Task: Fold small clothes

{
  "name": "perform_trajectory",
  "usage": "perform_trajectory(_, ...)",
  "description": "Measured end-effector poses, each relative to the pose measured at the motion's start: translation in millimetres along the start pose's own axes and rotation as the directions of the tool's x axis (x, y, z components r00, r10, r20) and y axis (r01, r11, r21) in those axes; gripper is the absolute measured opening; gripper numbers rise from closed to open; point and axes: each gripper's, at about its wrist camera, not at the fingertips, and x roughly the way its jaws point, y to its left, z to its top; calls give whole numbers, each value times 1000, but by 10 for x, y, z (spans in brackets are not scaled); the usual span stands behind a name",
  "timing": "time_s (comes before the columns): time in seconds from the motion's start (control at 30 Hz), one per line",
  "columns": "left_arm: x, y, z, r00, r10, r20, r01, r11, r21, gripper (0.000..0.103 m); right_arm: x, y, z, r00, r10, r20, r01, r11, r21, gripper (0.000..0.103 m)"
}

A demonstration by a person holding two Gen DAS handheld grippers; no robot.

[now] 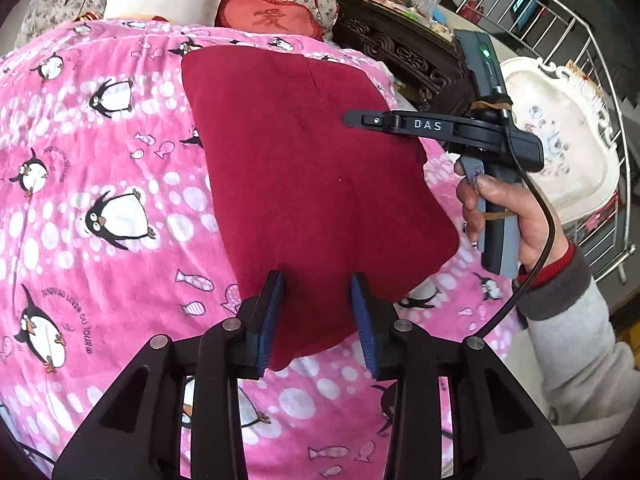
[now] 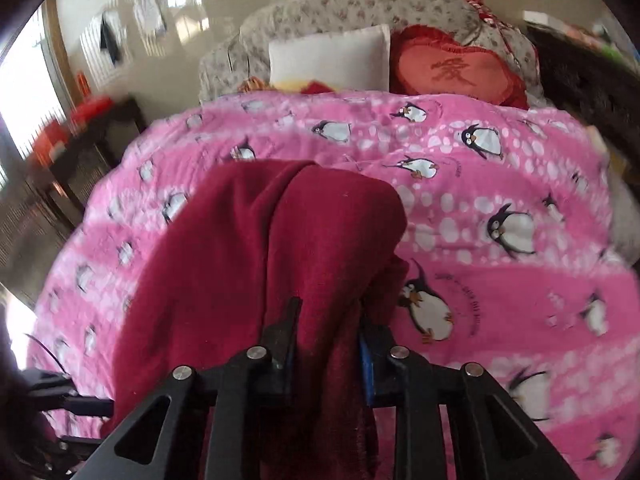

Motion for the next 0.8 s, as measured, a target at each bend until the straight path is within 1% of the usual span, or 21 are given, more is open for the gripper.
perform_trajectory(0.03,-24,2,3,1000,1,-3,-1,1000,4,33,-51,-41,9,1000,10,12,-10,1000,22,36)
perform_trajectory(0.07,-63,8,18,1000,7,-15,-7,1000,10,33,-135,-75,17,1000,-7,19,6,999,46,51)
perform_trajectory(0.1,-101,12,35,1000,16,-21,-16,1000,15,33,-251,-85,16,999,-21,34,18,998,64,52)
perform_trajectory(0.13,-150,12,62,999,26,-18,-26,999,23,33,-416,-65,0,998,2,65,-7,997,71,52)
perform_trajectory(0.2,-285,21,122,998,54,25,-55,998,38,33,-668,66,-11,991,89,102,-95,994,53,52)
perform_trajectory(0.23,-325,30,170,997,67,50,-69,997,36,33,-777,188,-35,984,139,107,-142,990,20,52)
perform_trajectory(0.27,-336,47,210,995,76,70,-78,997,21,33,-855,350,-69,980,172,98,-170,985,-31,52)
perform_trajectory(0.3,-310,78,250,994,76,74,-77,997,7,33,-872,480,-110,980,179,82,-173,982,-73,52)
perform_trajectory(0.37,-221,90,269,995,69,71,-69,998,-12,33,-848,658,-242,986,162,46,-156,981,-117,50)
perform_trajectory(0.43,-118,67,242,994,93,60,-93,996,-4,33,-720,719,-440,991,130,-16,-131,984,-124,49)
perform_trajectory(0.5,21,35,137,992,118,35,-119,993,22,33,-604,699,-664,994,88,-72,-97,987,-131,48)
perform_trajectory(0.53,63,17,88,992,124,32,-125,992,33,35,-553,700,-810,993,67,-94,-80,986,-149,48)
perform_trajectory(0.57,113,5,19,990,134,35,-136,989,51,39,-487,688,-947,992,48,-115,-66,985,-157,47)
perform_trajectory(0.63,164,-28,-56,988,152,39,-155,984,84,39,-378,627,-1070,992,53,-114,-70,986,-151,47)
perform_trajectory(0.7,150,-73,-71,983,175,51,-180,977,113,39,-398,613,-1074,993,60,-99,-74,988,-134,47)
perform_trajectory(0.77,95,-63,-28,985,167,44,-171,981,92,39,-500,612,-986,993,80,-85,-90,989,-114,47)
perform_trajectory(0.8,42,-49,-1,987,154,45,-157,985,74,39,-585,617,-933,994,92,-60,-98,990,-105,47)
